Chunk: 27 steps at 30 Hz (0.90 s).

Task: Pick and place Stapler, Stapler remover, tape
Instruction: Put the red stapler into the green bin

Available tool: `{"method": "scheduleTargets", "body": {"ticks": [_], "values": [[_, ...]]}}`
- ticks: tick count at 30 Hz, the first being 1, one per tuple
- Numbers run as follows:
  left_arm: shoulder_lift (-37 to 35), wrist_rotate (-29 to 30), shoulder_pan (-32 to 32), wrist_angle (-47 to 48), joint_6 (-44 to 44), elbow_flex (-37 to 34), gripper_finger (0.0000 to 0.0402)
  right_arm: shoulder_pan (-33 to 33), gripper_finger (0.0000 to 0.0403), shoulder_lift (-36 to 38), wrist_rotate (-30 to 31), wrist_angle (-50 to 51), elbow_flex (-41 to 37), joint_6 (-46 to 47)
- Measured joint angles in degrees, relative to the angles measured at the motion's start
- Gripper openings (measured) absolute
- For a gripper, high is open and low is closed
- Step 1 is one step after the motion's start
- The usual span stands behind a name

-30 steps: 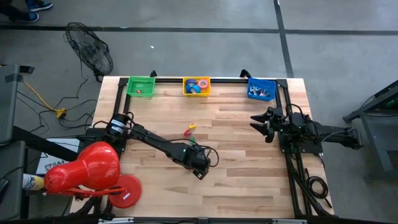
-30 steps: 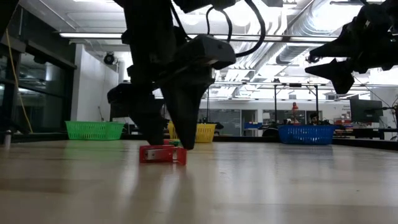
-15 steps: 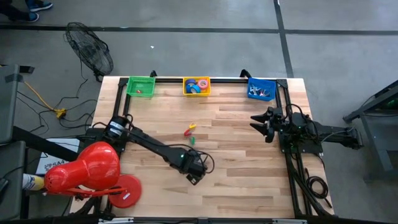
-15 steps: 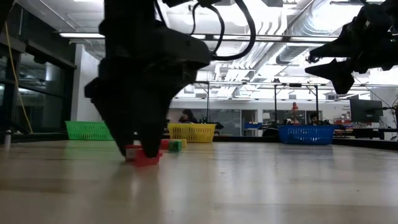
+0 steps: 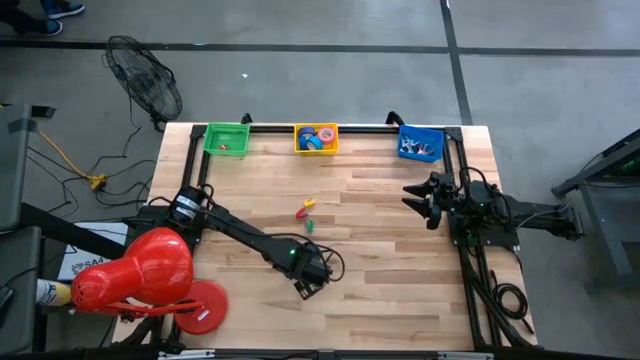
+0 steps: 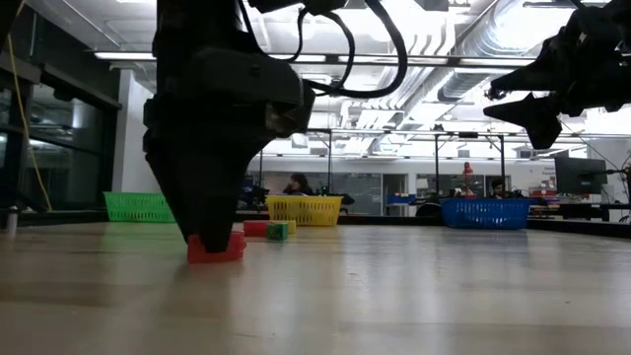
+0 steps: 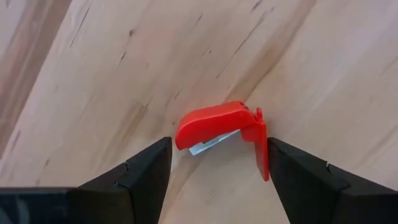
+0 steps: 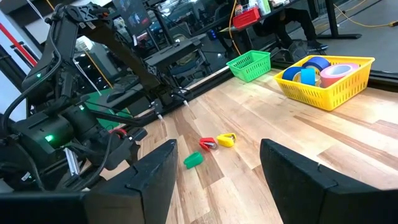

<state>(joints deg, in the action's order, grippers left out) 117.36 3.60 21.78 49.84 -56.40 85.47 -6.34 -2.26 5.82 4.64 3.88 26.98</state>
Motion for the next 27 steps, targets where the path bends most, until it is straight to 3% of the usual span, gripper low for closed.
{"method": "scheduleTargets", "body": {"ticks": [27], "values": [[0.0,1.49,0.0,-0.15,39.22,-0.02,0.0252,0.01,0.022,0.0,0.0,0.02,0.0,0.0]]}}
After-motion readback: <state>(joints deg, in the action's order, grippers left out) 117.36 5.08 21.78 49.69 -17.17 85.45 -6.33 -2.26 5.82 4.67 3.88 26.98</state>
